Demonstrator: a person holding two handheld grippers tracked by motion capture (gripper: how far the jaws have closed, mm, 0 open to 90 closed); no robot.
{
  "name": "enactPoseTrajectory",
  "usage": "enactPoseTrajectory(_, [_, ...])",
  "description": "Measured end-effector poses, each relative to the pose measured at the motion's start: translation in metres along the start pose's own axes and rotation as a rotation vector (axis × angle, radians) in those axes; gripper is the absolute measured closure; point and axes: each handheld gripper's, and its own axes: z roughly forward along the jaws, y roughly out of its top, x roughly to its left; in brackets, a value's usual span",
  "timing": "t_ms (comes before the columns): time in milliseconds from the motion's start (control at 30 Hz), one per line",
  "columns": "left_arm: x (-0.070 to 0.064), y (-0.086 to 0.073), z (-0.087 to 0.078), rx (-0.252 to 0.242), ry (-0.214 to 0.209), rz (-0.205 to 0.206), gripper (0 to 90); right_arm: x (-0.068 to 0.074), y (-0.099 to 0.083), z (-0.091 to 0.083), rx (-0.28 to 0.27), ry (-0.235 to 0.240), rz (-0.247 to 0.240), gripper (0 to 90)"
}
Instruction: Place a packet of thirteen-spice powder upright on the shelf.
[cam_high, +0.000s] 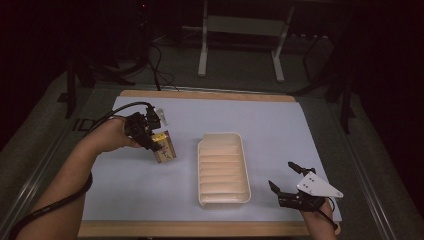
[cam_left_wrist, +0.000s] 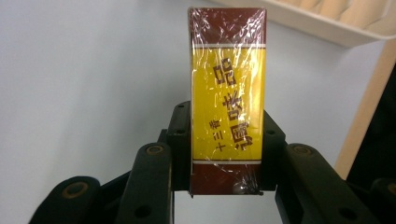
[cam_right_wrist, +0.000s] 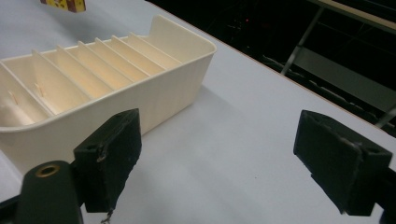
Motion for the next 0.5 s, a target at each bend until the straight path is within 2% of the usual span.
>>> enactPoseTrajectory(100, [-0.002, 0.005, -0.006, -0.014, 0.006, 0.022, 67.5, 0.000, 0.000, 0.000, 0.000, 0.001, 0.001, 15.2])
enactPoseTrajectory(200, [-0.006, 0.013, -0.011, -0.005, 0.020, 0.044, 67.5, 0.000, 0.000, 0.000, 0.000, 0.004, -0.002, 15.2])
enactPoseTrajectory(267, [-0.006, 0.013, -0.011, -0.005, 0.020, 0.044, 67.5, 0.000, 0.000, 0.000, 0.001, 0.004, -0.003, 15.2])
enactPoseTrajectory(300, [-0.009, 0.019, -0.014, -0.014, 0.010, 0.072, 67.5, 0.000, 0.000, 0.000, 0.000, 0.006, -0.004, 15.2])
enactPoseTrajectory(367, [-0.011, 0.023, -0.015, -0.019, -0.009, 0.084, 67.5, 0.000, 0.000, 0.000, -0.001, 0.007, -0.003, 15.2])
enactPoseTrajectory(500, [-0.014, 0.030, -0.017, -0.040, -0.010, 0.099, 67.5, 0.000, 0.001, 0.000, -0.002, 0.009, -0.005, 15.2])
